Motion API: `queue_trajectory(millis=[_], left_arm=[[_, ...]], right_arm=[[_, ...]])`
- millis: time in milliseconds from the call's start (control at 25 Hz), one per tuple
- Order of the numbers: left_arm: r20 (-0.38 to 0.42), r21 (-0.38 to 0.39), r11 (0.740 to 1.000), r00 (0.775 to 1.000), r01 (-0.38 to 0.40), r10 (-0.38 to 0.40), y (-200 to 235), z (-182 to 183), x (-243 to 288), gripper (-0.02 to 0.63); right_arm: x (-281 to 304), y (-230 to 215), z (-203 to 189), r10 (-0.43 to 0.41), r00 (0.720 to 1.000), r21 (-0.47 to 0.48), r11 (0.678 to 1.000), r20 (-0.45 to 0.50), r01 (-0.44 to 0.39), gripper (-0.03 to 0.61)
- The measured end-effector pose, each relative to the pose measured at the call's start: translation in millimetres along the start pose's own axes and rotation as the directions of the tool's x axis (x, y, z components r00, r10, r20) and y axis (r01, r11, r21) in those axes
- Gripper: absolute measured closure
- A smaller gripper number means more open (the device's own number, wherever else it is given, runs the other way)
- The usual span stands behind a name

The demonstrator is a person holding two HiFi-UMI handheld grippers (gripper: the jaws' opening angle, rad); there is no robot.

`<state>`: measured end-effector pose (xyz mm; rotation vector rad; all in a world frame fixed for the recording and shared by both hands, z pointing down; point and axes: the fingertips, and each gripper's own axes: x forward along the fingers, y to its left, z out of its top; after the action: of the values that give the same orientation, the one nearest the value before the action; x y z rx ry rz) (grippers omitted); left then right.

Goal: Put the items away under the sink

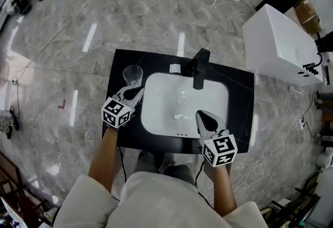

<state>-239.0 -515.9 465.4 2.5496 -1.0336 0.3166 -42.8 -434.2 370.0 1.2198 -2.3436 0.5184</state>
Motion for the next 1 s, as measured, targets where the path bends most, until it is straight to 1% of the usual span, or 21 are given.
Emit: queue_trajectory(millis=[120,200,360,480,680,840,1000], left_arm=[[0.065,-0.013,1.000,0.998,0.008,-0.007,-8,19,-8,0.606],[0.091,-0.006,1.000,0.996,0.017,-0.017,-16,29,-13,0.606],[0.070,0.068,0.997,0.997,0.030,-0.035,-32,37,-15,0.606],[0.055,0.108,0.993,0.997,0.053,-0.059,-47,39,-17,0.604],[0.059,0.130,0.989,0.995,0.070,-0.078,-78,46,-24,0.604],[0.068,0.167,0.982,0.992,0.090,-0.103,-114,59,-30,0.604],[0.087,0.199,0.975,0.989,0.103,-0.122,-154,68,-34,0.604]], right_arm=[[-6,0,-4,-0.004,1.000,0.005,1.000,0.002,0.004,0.572],[-10,0,-8,-0.012,1.000,0.008,1.000,0.005,0.012,0.572],[-19,-6,-15,-0.030,0.999,0.023,0.999,0.011,0.030,0.572],[-26,-6,-20,-0.039,0.999,0.039,0.999,0.028,0.038,0.572],[-41,-5,-12,-0.040,0.996,0.020,0.999,0.085,0.039,0.572],[-69,-10,0,-0.053,0.988,0.001,0.999,0.145,0.054,0.572],[-98,-16,-2,-0.068,0.980,-0.001,0.998,0.185,0.069,0.572]])
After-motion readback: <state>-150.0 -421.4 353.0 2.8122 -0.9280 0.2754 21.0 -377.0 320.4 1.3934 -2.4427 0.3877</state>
